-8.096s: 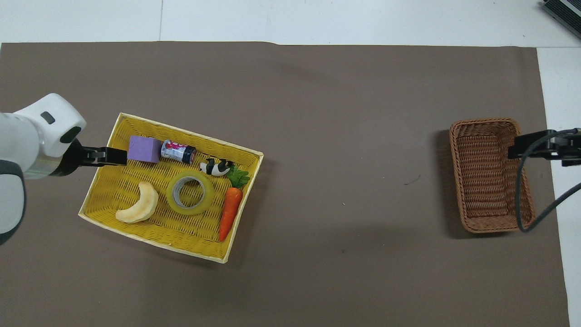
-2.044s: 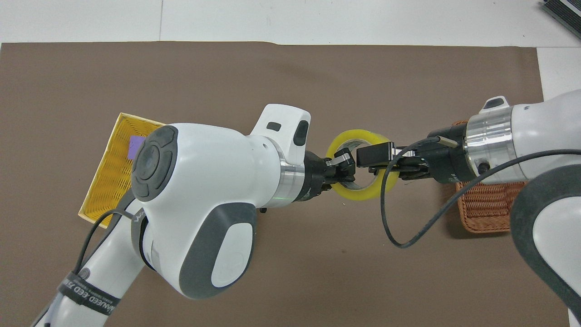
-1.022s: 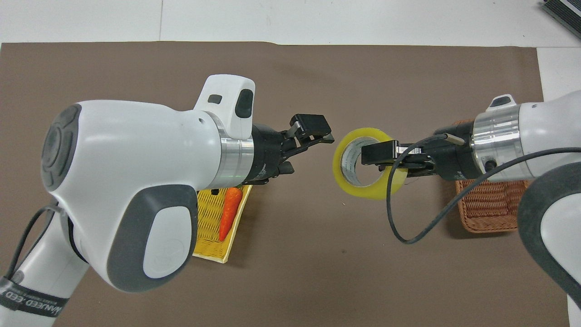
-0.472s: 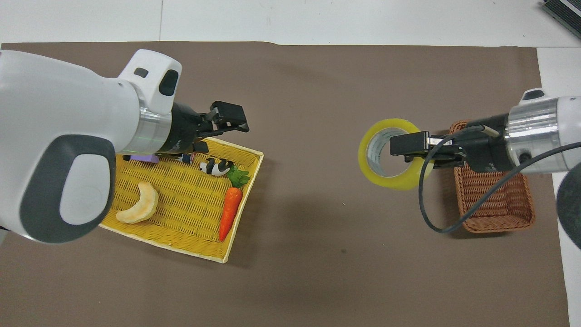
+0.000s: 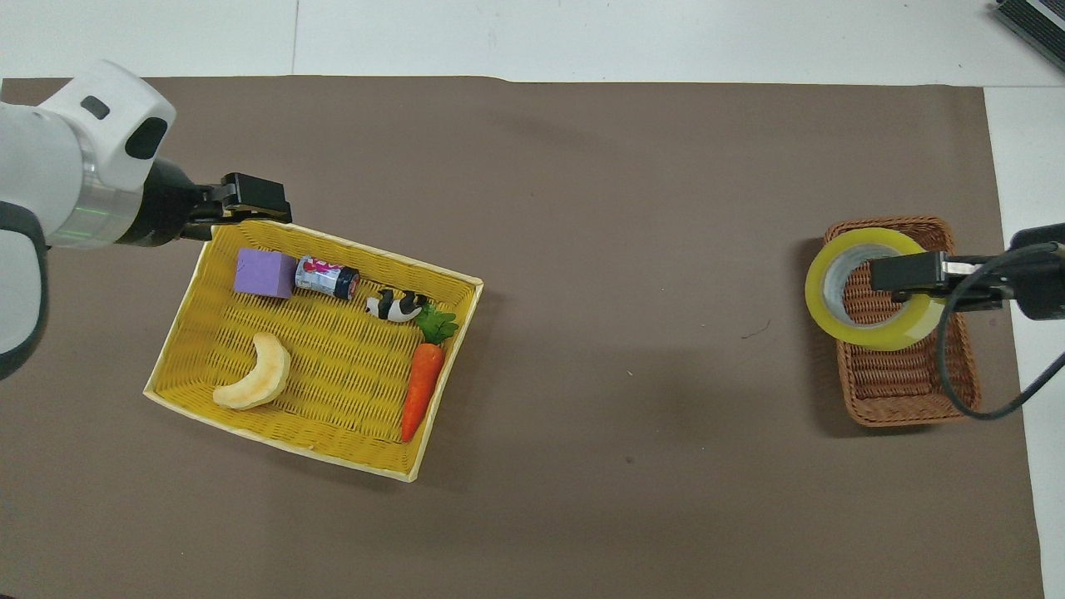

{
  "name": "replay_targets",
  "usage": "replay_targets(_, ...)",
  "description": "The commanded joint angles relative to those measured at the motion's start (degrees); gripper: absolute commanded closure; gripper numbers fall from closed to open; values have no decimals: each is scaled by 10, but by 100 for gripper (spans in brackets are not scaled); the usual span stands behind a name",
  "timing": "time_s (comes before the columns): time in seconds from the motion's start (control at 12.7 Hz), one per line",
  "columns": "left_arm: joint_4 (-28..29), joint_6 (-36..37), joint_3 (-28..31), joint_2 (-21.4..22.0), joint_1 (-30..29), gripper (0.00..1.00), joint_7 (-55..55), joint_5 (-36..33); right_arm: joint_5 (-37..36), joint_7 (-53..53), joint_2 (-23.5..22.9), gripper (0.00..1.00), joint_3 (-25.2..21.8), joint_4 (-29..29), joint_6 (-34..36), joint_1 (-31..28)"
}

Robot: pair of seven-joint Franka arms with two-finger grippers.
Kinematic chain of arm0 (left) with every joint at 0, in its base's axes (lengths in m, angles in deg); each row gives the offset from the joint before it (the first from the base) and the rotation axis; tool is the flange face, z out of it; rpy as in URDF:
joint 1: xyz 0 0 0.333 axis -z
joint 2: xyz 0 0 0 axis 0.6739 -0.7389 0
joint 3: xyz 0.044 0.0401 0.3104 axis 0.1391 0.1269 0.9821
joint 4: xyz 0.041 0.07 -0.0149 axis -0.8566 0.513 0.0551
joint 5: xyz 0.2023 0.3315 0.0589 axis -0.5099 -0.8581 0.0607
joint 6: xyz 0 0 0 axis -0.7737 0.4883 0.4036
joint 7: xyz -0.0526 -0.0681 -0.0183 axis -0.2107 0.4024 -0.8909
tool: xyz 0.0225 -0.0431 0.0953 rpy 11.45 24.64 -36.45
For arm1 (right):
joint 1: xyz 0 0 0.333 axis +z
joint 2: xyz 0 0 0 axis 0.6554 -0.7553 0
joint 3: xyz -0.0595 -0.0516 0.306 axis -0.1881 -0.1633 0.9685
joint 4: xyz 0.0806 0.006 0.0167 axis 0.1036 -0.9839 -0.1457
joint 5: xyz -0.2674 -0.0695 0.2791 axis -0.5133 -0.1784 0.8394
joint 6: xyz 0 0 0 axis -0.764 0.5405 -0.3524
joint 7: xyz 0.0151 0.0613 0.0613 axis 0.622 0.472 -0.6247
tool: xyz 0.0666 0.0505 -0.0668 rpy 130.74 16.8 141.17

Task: Move tape to another basket
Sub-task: 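Lower the tape into the wicker basket and open the right gripper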

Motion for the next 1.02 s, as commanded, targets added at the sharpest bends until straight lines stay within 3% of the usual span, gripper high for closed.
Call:
replay_targets(0.0,-9,26,-6,3,-46,0,-34,-35,-7,-15,-33,100,7,-4,-20,-49)
replay_targets(0.24,-9,32,-4,4,-87,0,-100,-35,3,-83,-97,100,7,-5,-59,-92)
replay_targets(0.39,-10,40,-2,4,-117,0,-175,-35,3,-86,-99,100,6,-8,-71,-94)
replay_targets(0.79,-11,61,-2,12,-114,0,-180,-72,10,-122,-144,100,7,-42,-104,-119)
replay_targets(0.94,-39,124,-2,10,-111,0,-181,-80,12,-150,-168,100,7,-45,-106,-135)
